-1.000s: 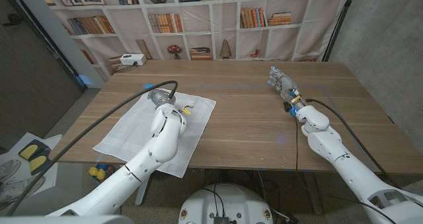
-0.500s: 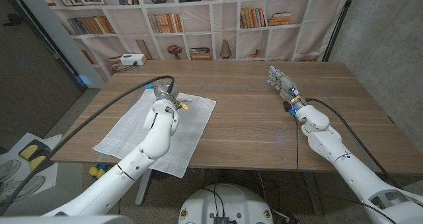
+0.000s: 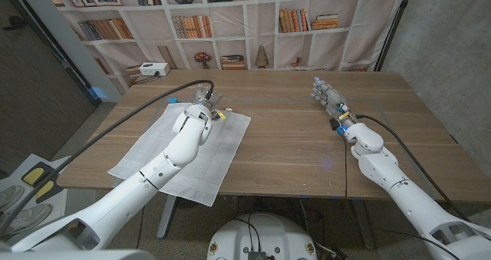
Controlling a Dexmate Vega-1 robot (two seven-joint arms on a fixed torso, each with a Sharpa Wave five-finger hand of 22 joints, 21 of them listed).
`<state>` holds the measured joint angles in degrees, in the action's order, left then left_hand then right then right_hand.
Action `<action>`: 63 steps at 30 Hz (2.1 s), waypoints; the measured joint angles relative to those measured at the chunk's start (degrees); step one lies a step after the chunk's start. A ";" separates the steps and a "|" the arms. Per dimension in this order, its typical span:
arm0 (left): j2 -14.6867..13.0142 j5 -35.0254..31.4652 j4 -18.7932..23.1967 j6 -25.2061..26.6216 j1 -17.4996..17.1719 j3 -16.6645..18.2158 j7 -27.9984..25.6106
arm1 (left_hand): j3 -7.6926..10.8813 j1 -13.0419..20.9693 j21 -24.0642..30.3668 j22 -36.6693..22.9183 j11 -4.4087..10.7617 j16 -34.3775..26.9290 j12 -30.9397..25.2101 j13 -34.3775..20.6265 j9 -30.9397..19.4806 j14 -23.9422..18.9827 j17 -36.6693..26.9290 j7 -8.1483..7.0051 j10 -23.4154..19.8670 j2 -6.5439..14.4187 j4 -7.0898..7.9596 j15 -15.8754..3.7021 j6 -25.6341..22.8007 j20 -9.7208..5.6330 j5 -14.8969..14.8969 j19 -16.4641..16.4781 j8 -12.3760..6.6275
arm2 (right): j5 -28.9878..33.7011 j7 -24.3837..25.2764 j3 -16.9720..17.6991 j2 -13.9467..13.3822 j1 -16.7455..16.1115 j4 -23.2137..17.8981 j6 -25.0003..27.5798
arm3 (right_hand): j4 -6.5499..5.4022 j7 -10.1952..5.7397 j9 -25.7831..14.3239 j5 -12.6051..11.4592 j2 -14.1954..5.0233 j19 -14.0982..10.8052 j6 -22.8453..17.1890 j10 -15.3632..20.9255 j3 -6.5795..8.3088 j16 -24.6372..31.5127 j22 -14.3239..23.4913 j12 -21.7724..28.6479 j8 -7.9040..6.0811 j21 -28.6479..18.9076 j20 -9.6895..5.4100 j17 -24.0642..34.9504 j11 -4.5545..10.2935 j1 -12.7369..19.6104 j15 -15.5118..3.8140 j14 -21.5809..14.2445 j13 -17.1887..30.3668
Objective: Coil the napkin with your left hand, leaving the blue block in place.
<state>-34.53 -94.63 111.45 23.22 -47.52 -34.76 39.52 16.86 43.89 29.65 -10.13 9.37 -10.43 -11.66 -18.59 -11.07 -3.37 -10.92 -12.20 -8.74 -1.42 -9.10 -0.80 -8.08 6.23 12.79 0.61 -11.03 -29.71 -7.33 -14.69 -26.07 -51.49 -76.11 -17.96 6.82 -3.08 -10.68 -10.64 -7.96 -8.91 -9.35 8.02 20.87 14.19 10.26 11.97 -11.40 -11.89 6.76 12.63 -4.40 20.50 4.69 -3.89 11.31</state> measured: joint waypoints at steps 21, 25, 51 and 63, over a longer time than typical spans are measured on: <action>-1.44 6.24 -6.02 -8.58 7.29 -7.64 -5.75 | -2.75 -1.05 -1.06 -0.01 -3.96 -0.67 0.00 0.53 -0.01 1.14 -0.16 0.01 2.76 -2.63 1.04 1.57 0.00 1.66 2.93 1.01 0.00 | 0.27 0.85 0.06 0.54 0.49 1.56 -0.16 | 0.00 -0.17 0.00 0.00 0.00 0.00 -0.21 0.41 0.00 0.00 0.00 0.00 0.00 0.00 0.00 0.00 -0.41 0.00 0.00 0.00 0.00; -1.67 6.57 -6.76 -9.72 8.07 -8.74 -6.44 | -2.67 -0.44 -1.36 -0.15 -4.27 -0.67 0.00 0.52 0.00 1.21 -0.36 -0.31 3.07 -2.02 1.12 1.64 0.57 2.07 4.32 1.01 0.00 | 0.44 0.91 -0.07 0.70 0.73 1.86 -0.19 | 0.00 0.12 0.00 0.00 -0.39 0.00 -0.50 0.41 0.00 0.00 0.00 0.00 0.00 0.00 0.00 0.00 -0.41 -0.39 0.00 0.00 0.00; 0.49 17.52 -11.75 -13.59 12.56 -10.72 -2.38 | -2.69 4.55 -3.27 -0.15 -4.84 0.07 -0.87 1.54 -0.53 4.71 0.31 -0.05 4.48 2.51 1.72 1.83 -7.07 1.84 12.01 1.84 -2.63 | 1.41 2.39 -0.27 0.64 0.69 1.50 0.06 | -0.16 0.12 0.00 0.00 -0.08 -0.30 -0.49 0.40 -0.17 0.00 0.00 0.00 0.00 0.00 -0.30 0.30 -0.40 -0.69 -0.21 -0.20 0.00; 1.31 24.24 -13.04 -11.66 14.19 -10.72 1.11 | -5.20 7.51 -3.82 -0.36 -2.42 -1.40 -4.95 2.89 -0.51 -1.46 0.80 9.10 -6.65 5.51 2.86 -1.25 -26.93 -2.75 11.99 7.85 -9.93 | 1.51 3.01 -0.08 0.24 0.12 0.57 0.28 | -0.16 0.12 0.00 0.00 -0.23 -0.30 -0.49 0.71 -0.16 0.00 0.00 0.00 0.00 0.00 -0.30 0.29 -0.09 -0.83 -0.21 -0.20 0.00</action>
<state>-33.22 -70.39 98.41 11.56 -33.33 -45.48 40.62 11.65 51.41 25.84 -10.49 6.95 -11.83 -16.61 -15.70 -11.58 -4.83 -10.12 -3.09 -15.39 4.09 -6.24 -2.05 -35.01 3.49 24.78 8.46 -20.96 -28.20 -4.32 -14.77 -25.83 -51.37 -75.54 -17.68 6.66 -2.96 -10.68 -10.64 -8.18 -9.21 -9.83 8.73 20.70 14.19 10.26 11.97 -11.40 -11.89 6.45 12.92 -4.49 19.66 4.49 -4.09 11.31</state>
